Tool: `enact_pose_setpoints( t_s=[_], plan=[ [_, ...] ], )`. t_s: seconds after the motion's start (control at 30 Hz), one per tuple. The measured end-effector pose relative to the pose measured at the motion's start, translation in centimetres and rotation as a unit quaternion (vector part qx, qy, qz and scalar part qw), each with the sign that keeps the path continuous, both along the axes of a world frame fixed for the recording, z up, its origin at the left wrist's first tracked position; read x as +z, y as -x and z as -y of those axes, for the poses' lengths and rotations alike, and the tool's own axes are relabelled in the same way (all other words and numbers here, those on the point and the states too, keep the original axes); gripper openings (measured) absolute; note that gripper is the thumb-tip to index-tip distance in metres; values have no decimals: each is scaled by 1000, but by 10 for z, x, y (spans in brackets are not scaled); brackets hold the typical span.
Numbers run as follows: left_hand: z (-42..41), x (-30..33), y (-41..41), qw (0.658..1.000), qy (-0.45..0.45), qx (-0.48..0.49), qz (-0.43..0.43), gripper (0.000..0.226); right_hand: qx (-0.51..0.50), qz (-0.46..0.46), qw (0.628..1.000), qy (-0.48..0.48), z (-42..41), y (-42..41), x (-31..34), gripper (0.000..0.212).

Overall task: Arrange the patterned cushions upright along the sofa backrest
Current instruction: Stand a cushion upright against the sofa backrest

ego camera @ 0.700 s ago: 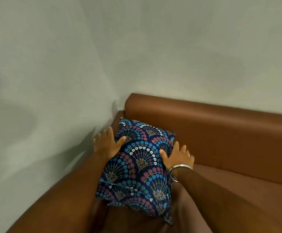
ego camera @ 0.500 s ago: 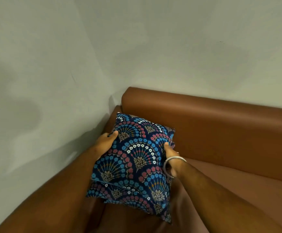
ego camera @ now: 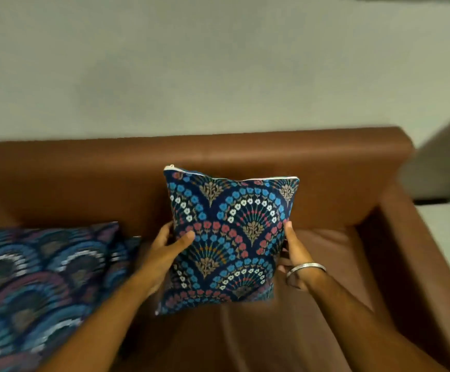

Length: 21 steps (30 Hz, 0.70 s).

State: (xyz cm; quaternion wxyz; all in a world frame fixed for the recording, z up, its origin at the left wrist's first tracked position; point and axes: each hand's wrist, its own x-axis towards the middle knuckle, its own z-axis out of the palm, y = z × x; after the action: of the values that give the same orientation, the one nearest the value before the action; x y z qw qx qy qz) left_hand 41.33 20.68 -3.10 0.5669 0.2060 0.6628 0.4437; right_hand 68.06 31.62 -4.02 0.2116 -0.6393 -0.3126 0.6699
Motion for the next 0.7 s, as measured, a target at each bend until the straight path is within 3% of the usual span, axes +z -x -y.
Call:
enact_pose_setpoints(
  t_s=[0.1, 0.27, 0.37, 0.43, 0.5, 0.57, 0.63, 0.7],
  plan=[
    [-75, -63, -134, 998, -19, -8, 55, 102, -93, 12, 995, -17, -65, -120, -25, 46],
    [-189, -145, -305, 986, -39, -76, 143, 88, -153, 58, 984, -73, -173, -301, -134, 92],
    [-240, -183, -369, 990, -50, -54, 120, 84, -147, 94, 978, -112, -194, -335, -155, 86],
    [-244, -191, -378, 995, -48, -12, 86, 91, -161, 118, 966, -167, -183, -331, -153, 68],
    [-228, -191, -361, 996, -35, -41, 68, 87, -179, 146, 952, -203, -141, -319, -156, 56],
    [-203, -188, -324, 995, -12, -91, 48, 87, -156, 197, 945, -212, -88, -289, -158, 66],
    [-171, -175, -266, 995, 14, -99, -7, 85, -93, 215, 957, -171, -38, -232, -167, 93],
    [-125, -156, -189, 992, 36, -88, -83, 88, 8, 172, 979, -107, 5, -148, -177, 90]
  ],
)
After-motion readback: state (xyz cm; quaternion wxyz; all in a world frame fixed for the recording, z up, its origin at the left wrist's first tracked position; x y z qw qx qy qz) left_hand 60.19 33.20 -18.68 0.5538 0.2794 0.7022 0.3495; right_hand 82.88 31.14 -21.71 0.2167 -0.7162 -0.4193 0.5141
